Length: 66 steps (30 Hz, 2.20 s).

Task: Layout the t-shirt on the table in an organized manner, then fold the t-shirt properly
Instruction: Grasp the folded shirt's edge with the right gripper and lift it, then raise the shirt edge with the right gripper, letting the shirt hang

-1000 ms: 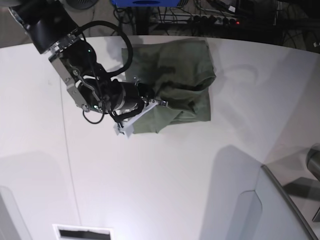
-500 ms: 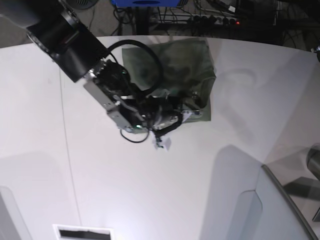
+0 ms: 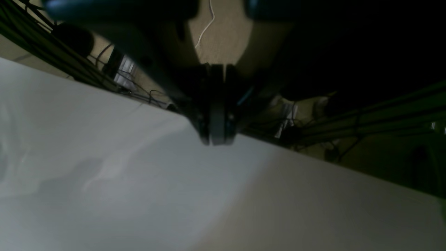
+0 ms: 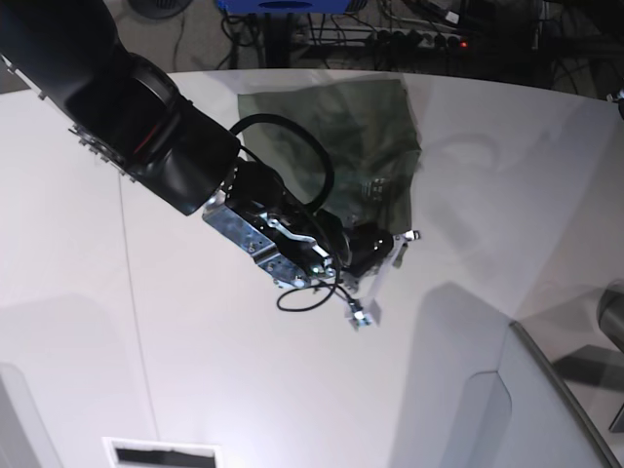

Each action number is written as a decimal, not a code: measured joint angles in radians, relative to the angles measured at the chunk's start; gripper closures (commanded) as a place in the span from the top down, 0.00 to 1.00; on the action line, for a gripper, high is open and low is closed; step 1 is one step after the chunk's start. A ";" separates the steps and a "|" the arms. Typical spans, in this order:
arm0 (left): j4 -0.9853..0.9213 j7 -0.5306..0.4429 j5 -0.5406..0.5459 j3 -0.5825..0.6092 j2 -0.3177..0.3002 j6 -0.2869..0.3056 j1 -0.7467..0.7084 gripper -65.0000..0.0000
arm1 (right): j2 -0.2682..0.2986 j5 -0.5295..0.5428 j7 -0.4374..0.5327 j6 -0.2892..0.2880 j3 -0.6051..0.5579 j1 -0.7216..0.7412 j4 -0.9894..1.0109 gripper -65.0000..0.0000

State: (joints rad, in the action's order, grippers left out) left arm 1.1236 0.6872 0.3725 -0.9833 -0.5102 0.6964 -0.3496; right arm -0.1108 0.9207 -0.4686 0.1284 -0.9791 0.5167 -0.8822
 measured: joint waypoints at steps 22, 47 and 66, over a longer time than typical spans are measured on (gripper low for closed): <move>0.000 -0.004 0.002 0.071 0.001 0.000 0.049 0.00 | 0.052 -0.294 -0.474 0.451 -0.277 -0.196 -0.518 0.75; -0.002 0.001 -0.002 0.071 0.001 0.000 0.048 0.00 | -0.011 -0.367 -0.317 0.448 -0.319 -0.199 -0.397 0.70; -0.002 0.001 -0.002 0.133 -0.002 0.000 0.051 0.00 | -0.008 -0.360 -0.237 0.345 -0.317 -0.220 -0.296 0.59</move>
State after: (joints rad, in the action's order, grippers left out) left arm 1.1221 0.6880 0.3702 -0.8501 -0.5121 0.6968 -0.2989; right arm -0.1192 0.5606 -0.7052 0.4736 -1.2961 0.2966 -1.1778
